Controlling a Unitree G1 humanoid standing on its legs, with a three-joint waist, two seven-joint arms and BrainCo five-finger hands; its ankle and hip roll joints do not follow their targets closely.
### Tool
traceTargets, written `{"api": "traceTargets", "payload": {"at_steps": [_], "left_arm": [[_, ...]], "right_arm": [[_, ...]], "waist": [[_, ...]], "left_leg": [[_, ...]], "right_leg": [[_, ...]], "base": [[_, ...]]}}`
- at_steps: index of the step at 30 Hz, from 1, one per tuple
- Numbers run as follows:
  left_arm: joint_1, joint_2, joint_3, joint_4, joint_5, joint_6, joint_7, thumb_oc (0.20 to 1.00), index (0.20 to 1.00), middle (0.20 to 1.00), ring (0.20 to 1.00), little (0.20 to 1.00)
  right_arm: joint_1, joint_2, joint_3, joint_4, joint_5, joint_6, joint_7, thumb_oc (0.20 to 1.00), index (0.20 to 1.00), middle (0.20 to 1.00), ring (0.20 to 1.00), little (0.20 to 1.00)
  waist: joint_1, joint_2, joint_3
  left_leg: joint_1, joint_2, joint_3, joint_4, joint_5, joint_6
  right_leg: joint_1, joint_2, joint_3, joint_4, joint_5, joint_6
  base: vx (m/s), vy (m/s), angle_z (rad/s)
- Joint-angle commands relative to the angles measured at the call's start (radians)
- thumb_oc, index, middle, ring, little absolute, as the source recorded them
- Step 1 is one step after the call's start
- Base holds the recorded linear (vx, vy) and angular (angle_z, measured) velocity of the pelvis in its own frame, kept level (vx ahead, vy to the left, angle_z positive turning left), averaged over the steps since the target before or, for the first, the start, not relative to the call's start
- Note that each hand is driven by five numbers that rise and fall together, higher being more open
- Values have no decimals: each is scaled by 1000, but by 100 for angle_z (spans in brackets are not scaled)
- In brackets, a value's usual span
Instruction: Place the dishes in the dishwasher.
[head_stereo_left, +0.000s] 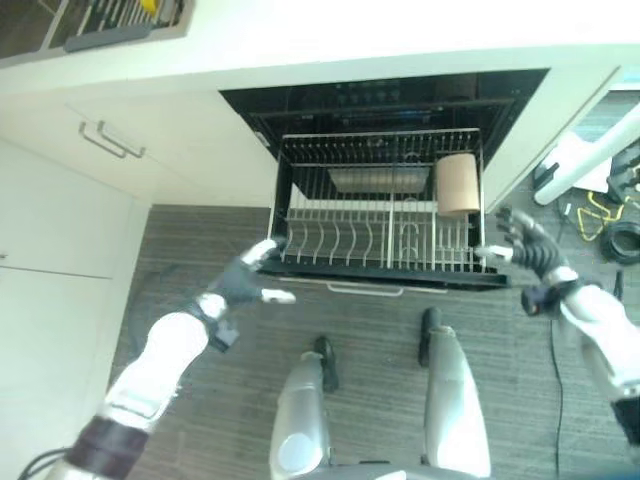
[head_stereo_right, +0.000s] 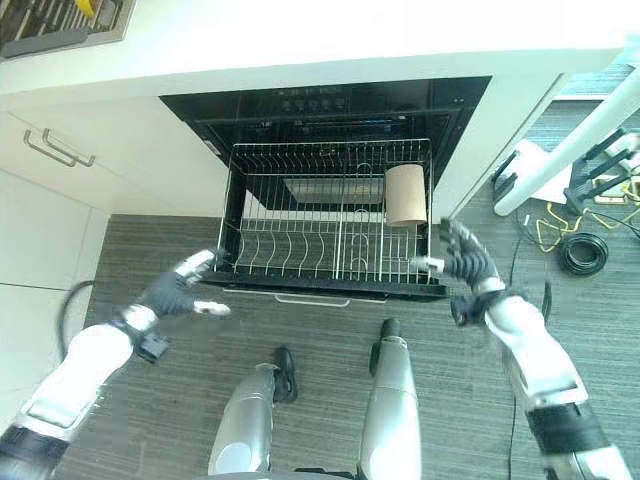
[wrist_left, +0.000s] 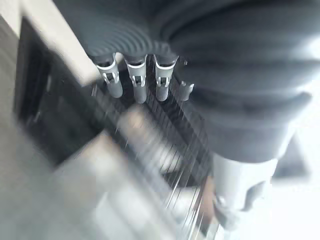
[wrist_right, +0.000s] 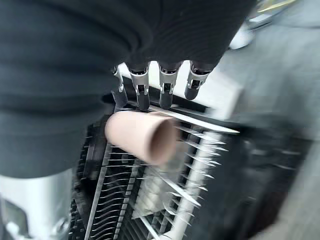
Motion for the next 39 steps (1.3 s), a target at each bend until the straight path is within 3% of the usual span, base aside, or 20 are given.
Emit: {"api": "traceTargets", "payload": {"at_steps": [1,7,8,10,14,18,20,22,24,25,27,31,33,35,37,38,39], "left_arm": [[-19,22,24,-42,-78,-163,28,1000,1000,1000,1000,1000],[69,-78,144,-103,-155,-291,97,1000,1000,1000,1000,1000],[94,-157,204,-144,-285,-370,110,1000,1000,1000,1000,1000],[100,-204,226,-165,-322,-422,114,1000,1000,1000,1000,1000],[90,-240,232,-191,-344,-449,123,1000,1000,1000,1000,1000],[52,-253,237,-232,-400,-477,13,1000,1000,1000,1000,1000],[36,-254,235,-241,-417,-447,-38,1000,1000,1000,1000,1000],[34,-257,234,-257,-390,-399,-91,1000,1000,1000,1000,1000],[52,-249,244,-265,-361,-390,-93,1000,1000,1000,1000,1000],[59,-246,250,-265,-363,-384,-91,1000,1000,1000,1000,1000],[76,-233,267,-260,-396,-356,-92,1000,1000,1000,1000,1000],[74,-227,246,-229,-441,-344,-76,1000,1000,1000,1000,1000],[69,-238,227,-216,-437,-345,-54,1000,1000,1000,1000,1000],[66,-245,213,-202,-419,-339,-49,1000,1000,1000,1000,1000],[91,-247,230,-205,-452,-329,-79,1000,1000,1000,1000,1000],[96,-248,230,-209,-462,-322,-78,1000,1000,1000,1000,1000],[103,-252,222,-216,-462,-321,-69,1000,1000,1000,1000,1000]], "right_arm": [[-119,22,-98,-30,-37,-133,-1,1000,1000,1000,1000,1000],[60,95,-204,-115,26,-241,-30,1000,1000,1000,1000,1000],[133,151,-237,-188,18,-354,-5,1000,1000,1000,1000,1000],[149,179,-247,-217,22,-426,-15,1000,1000,1000,1000,1000],[137,187,-242,-262,52,-500,-6,1000,1000,1000,1000,1000],[121,195,-235,-338,46,-556,-4,1000,1000,1000,1000,1000],[125,202,-231,-368,32,-553,-8,1000,1000,1000,1000,1000],[148,230,-239,-402,4,-560,-14,1000,1000,1000,1000,1000],[162,246,-243,-407,9,-575,8,1000,1000,1000,1000,1000],[167,249,-246,-408,19,-576,18,1000,1000,1000,1000,1000],[176,244,-255,-409,27,-562,20,1000,1000,1000,1000,1000],[168,209,-264,-406,32,-539,-4,1000,1000,1000,1000,1000],[152,201,-255,-394,49,-539,-7,1000,1000,1000,1000,1000],[167,196,-249,-384,70,-570,-30,1000,1000,1000,1000,1000],[193,174,-274,-393,103,-570,-42,1000,1000,1000,1000,1000],[189,155,-281,-394,103,-562,-62,1000,1000,1000,1000,1000],[165,141,-276,-386,80,-549,-87,1000,1000,1000,1000,1000]], "waist": [[23,-57,30],[13,-88,-14],[14,-98,-55],[16,-104,-92],[23,-113,-162],[33,-118,-218],[28,-121,-236],[17,-126,-252],[18,-123,-257],[23,-119,-261],[33,-106,-268],[29,-106,-283],[36,-109,-290],[44,-119,-294],[42,-123,-279],[44,-127,-262],[53,-123,-239]], "left_leg": [[17,22,14,-52,46,51],[127,33,36,-133,59,41],[203,27,43,-193,67,41],[255,22,45,-231,73,37],[354,-2,51,-289,75,36],[431,-66,41,-340,54,61],[468,-95,35,-374,47,74],[524,-129,41,-448,53,89],[553,-137,80,-491,57,99],[560,-136,96,-508,61,101],[569,-136,112,-539,70,114],[553,-159,94,-544,88,138],[545,-171,98,-547,93,140],[528,-191,79,-513,102,140],[489,-191,110,-351,99,108],[430,-180,119,-219,124,78],[352,-154,83,-79,193,26]], "right_leg": [[141,-46,-6,-99,-15,26],[259,-19,-38,-178,-19,21],[343,-7,-55,-244,-15,24],[409,-1,-63,-303,-3,27],[528,-10,-80,-404,31,43],[603,-49,-85,-459,95,73],[613,-68,-77,-456,143,92],[606,-102,-76,-463,244,126],[581,-110,-117,-457,263,138],[578,-101,-144,-452,253,136],[586,-38,-184,-417,193,122],[581,121,-159,-334,110,73],[580,144,-178,-329,105,65],[635,164,-152,-428,64,31],[676,158,-156,-484,33,-2],[696,151,-156,-502,27,-21],[712,150,-143,-514,25,-40]], "base": [[22,-87,19],[88,-43,3],[130,30,1],[100,37,10],[69,115,0],[55,240,8],[125,272,-1],[102,299,-2],[-32,218,-31],[-66,221,-79],[-62,155,-109],[-81,60,-53],[-59,-93,-1],[1,-295,6],[-52,-246,30],[-118,-125,68],[-139,-54,74]]}}
